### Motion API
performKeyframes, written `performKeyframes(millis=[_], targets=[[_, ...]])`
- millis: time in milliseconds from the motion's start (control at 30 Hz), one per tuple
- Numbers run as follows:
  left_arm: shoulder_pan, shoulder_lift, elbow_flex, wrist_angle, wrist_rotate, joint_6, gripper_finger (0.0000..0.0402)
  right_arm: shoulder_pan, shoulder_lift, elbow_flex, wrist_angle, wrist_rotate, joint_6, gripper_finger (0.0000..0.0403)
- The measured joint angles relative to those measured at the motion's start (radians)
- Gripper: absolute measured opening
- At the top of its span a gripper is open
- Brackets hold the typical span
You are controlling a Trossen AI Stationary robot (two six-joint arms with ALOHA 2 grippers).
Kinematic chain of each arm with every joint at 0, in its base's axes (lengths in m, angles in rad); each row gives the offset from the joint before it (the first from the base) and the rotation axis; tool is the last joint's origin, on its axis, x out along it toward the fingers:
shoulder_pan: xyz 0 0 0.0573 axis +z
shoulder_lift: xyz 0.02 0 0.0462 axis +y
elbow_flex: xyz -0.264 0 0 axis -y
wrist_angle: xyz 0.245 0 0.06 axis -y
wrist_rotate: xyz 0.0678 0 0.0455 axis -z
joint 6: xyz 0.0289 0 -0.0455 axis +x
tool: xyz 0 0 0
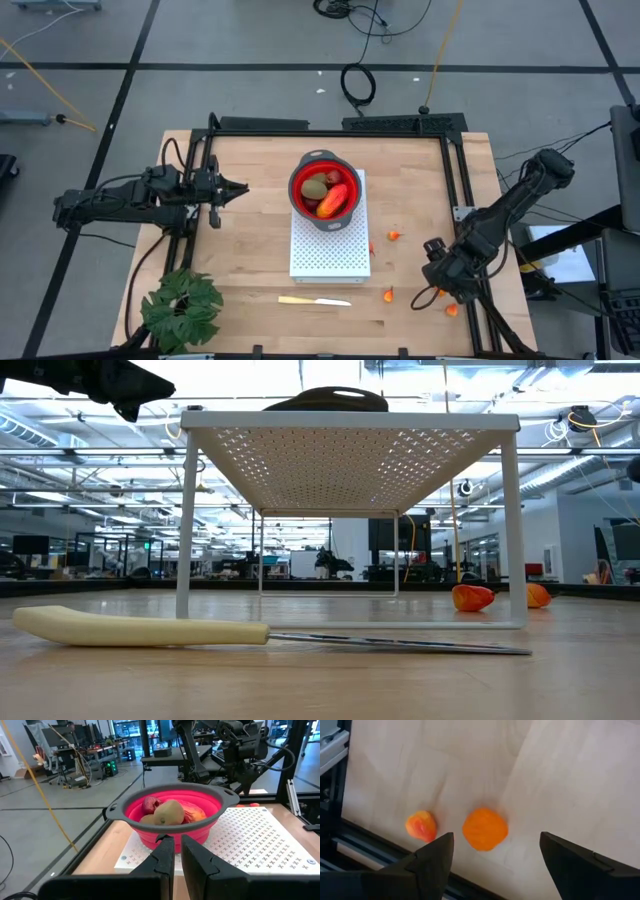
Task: Pick & Place Fruit
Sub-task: Put the tangerine into the red strainer bowl on the shelf
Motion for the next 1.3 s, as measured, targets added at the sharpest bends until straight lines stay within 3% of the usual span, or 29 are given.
performKeyframes(millis=[267, 567, 1033, 1300], targets=[[0.0, 0.0, 0.0, 0.0, 0.0, 0.0, 0.0031, 0.046, 0.0, -0.059, 0.092, 0.005, 0.007, 0.0281], [0.0, 0.0, 0.0, 0.0, 0.0, 0.001, 0.0031, 0.093, 0.005, -0.122, 0.189, 0.006, 0.124, 0.0264], [0.0, 0.0, 0.0, 0.0, 0.0, 0.001, 0.0031, 0.136, 0.185, -0.122, 0.193, 0.029, 0.152, 0.0258], [0.0, 0.0, 0.0, 0.0, 0.0, 0.001, 0.0031, 0.137, 0.206, -0.121, 0.204, 0.055, 0.212, 0.0258]])
